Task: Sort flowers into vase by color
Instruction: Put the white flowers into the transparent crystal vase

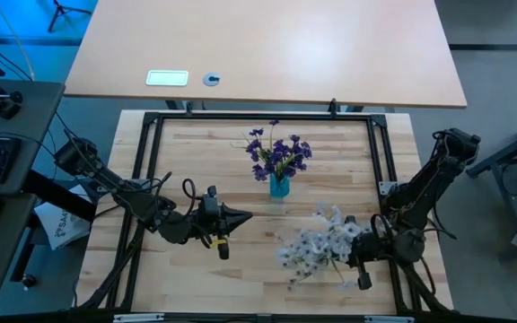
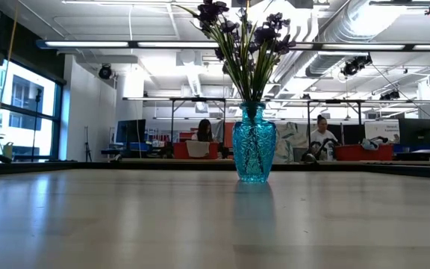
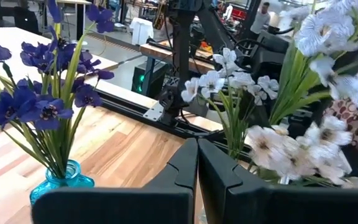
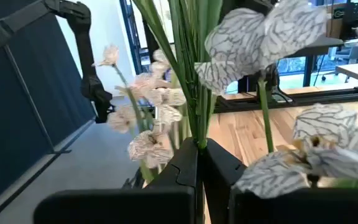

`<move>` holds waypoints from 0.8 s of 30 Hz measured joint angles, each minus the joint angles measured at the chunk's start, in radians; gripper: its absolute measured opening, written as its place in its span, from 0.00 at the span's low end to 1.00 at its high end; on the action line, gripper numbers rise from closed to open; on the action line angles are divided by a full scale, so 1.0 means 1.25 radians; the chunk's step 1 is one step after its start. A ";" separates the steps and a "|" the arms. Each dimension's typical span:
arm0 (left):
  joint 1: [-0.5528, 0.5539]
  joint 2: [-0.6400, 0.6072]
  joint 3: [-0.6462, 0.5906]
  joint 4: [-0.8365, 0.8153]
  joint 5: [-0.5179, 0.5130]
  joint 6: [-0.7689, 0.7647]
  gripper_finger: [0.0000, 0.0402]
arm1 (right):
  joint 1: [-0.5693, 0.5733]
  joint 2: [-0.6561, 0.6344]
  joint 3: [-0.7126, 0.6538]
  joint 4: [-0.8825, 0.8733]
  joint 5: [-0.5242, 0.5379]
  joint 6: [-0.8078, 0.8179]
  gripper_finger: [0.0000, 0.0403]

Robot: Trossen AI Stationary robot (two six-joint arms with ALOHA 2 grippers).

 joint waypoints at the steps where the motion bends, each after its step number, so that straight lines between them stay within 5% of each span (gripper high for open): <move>1: 0.002 0.000 0.000 0.000 0.001 0.000 0.00 | -0.005 0.000 0.000 -0.002 0.000 0.000 0.00; 24: 0.021 -0.001 0.000 0.000 0.005 0.026 0.00 | -0.047 0.000 0.002 -0.177 -0.036 0.107 0.00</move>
